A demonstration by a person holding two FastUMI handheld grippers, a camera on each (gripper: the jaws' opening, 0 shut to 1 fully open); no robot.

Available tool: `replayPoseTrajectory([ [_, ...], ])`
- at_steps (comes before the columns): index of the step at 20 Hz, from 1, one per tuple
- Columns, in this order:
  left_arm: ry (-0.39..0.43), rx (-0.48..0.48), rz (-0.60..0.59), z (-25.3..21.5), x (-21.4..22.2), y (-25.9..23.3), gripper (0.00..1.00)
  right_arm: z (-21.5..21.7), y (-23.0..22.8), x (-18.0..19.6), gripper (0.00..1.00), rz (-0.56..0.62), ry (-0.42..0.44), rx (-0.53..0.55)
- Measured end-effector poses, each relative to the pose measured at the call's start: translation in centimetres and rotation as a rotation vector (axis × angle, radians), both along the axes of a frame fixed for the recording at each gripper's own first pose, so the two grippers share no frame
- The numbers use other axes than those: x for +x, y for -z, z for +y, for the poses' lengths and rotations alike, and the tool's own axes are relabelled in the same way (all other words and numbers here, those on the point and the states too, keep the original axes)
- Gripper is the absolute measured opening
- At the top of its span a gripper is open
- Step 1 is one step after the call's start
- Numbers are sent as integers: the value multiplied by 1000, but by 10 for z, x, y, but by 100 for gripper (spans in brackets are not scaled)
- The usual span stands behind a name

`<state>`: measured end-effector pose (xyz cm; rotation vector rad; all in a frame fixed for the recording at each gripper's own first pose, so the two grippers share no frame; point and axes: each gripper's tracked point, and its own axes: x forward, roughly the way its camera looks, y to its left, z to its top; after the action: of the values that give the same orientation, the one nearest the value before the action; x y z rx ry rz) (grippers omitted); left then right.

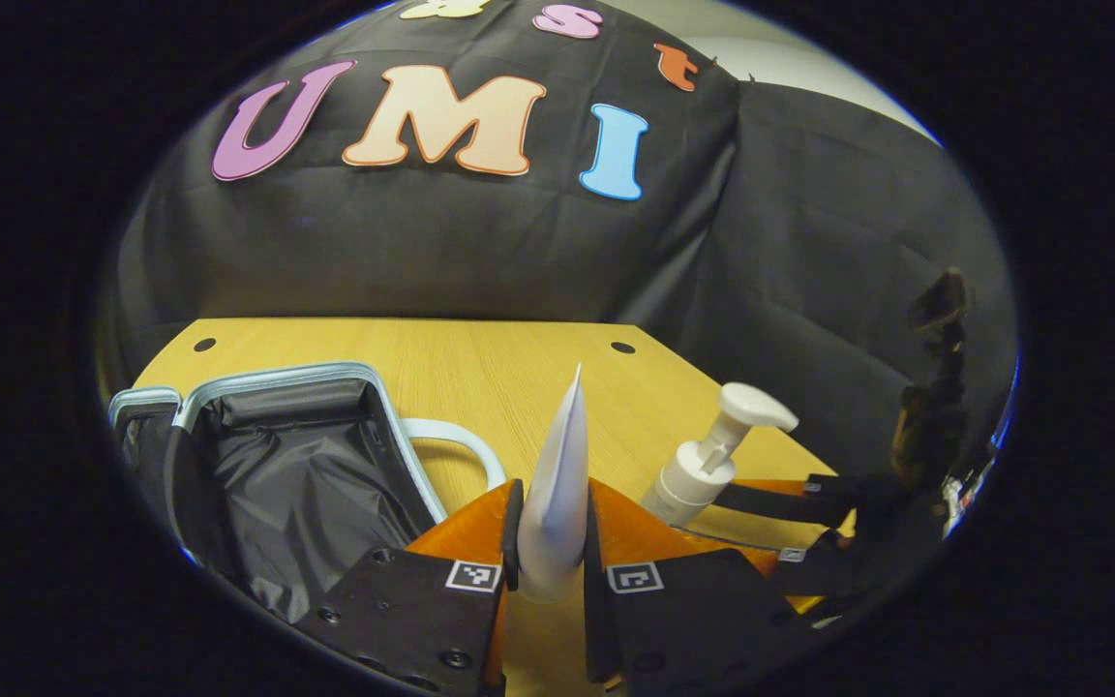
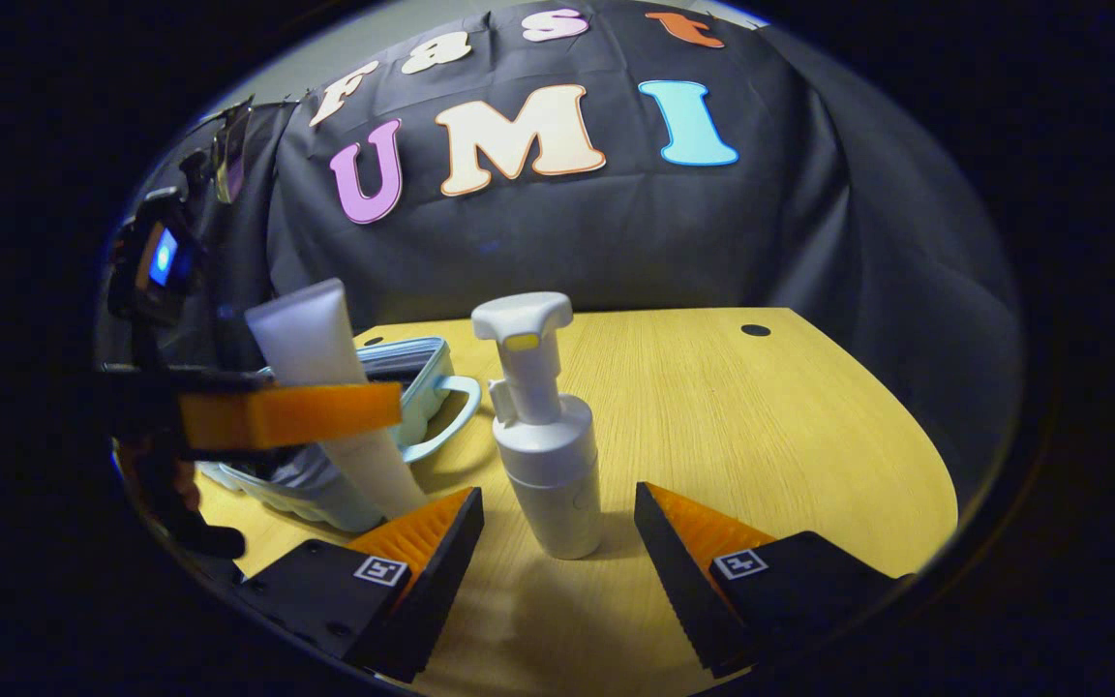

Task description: First open the suitcase, pack the skin care products into it, and then close the suitcase.

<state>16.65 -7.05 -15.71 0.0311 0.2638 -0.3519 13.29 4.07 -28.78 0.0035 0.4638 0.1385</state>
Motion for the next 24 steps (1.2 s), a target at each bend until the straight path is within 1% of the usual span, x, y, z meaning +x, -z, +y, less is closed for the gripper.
replayPoseTrajectory([
  [2,-20,6,0,11,-8,-14,25,2,5,8,96,7,-8,0],
  [3,-22,-11,9,15,-13,-20,25,2,7,11,99,13,-13,-2],
  [4,-27,-36,20,19,-15,-26,28,2,10,15,96,23,-19,-5],
  [5,-35,-61,32,24,-19,-32,25,3,12,16,96,32,-26,-5],
  [7,-81,-76,29,45,-22,-49,25,5,11,20,74,30,-33,4],
  [8,-106,-79,24,57,-23,-57,25,5,10,19,67,32,-33,1],
  [9,-131,-81,23,70,-24,-64,29,6,12,22,63,39,-41,-1],
  [10,-151,-82,26,83,-25,-68,25,10,11,21,64,48,-53,-11],
  [12,-194,-63,58,112,-25,-66,25,18,2,18,60,56,-85,-30],
  [13,-213,-46,86,126,-26,-61,25,22,-6,18,60,53,-101,-40],
  [15,-225,-18,157,145,-26,-45,25,33,-25,16,62,46,-125,-50],
  [16,-225,-12,202,151,-27,-34,25,39,-34,14,60,43,-133,-42],
  [17,-222,-12,242,154,-29,-24,22,49,-45,11,60,41,-146,-26],
  [18,-217,-17,286,157,-32,-14,25,59,-55,9,61,41,-156,-6],
  [19,-214,-20,323,159,-33,-3,25,70,-65,7,60,43,-165,14],
  [20,-210,-18,352,162,-30,5,26,81,-73,6,62,44,-172,34],
  [23,-179,13,429,166,-24,31,25,109,-90,5,60,49,-177,77],
  [24,-171,27,444,169,-20,36,25,119,-90,5,63,52,-182,81],
])
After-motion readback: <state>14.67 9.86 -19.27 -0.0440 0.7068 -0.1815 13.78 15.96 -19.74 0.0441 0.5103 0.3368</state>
